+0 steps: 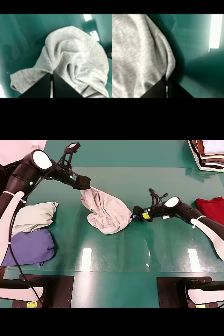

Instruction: Fold the shirts.

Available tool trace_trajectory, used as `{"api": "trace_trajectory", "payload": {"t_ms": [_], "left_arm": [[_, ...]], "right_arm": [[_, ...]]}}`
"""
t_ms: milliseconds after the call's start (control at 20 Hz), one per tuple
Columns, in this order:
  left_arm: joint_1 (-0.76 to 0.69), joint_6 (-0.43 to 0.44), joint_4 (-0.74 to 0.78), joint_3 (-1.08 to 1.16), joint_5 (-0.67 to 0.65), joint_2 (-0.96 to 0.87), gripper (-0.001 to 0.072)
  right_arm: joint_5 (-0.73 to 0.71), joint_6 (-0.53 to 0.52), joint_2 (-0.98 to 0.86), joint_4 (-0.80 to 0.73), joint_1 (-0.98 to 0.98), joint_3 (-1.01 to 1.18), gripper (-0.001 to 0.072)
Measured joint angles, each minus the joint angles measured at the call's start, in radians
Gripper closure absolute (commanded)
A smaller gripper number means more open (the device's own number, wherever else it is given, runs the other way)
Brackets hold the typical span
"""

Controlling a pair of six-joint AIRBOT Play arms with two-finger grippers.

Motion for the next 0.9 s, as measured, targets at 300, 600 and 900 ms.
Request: {"api": "trace_trajectory", "payload": {"t_ms": [300, 600, 900], "left_arm": [[0.0, -0.001, 0.076, 0.074, 0.005, 0.249, 0.0687], [0.0, -0.001, 0.079, 0.146, -0.016, 0.57, 0.0687], [0.0, -0.005, 0.023, 0.16, -0.027, 0.728, 0.0687]], "right_arm": [[0.19, -0.001, 0.213, -0.18, -0.092, 0.217, 0.0697], [0.402, -0.001, 0.517, -0.259, -0.191, 0.475, 0.0697], [0.517, 0.023, 0.623, -0.272, -0.293, 0.688, 0.0697]]}}
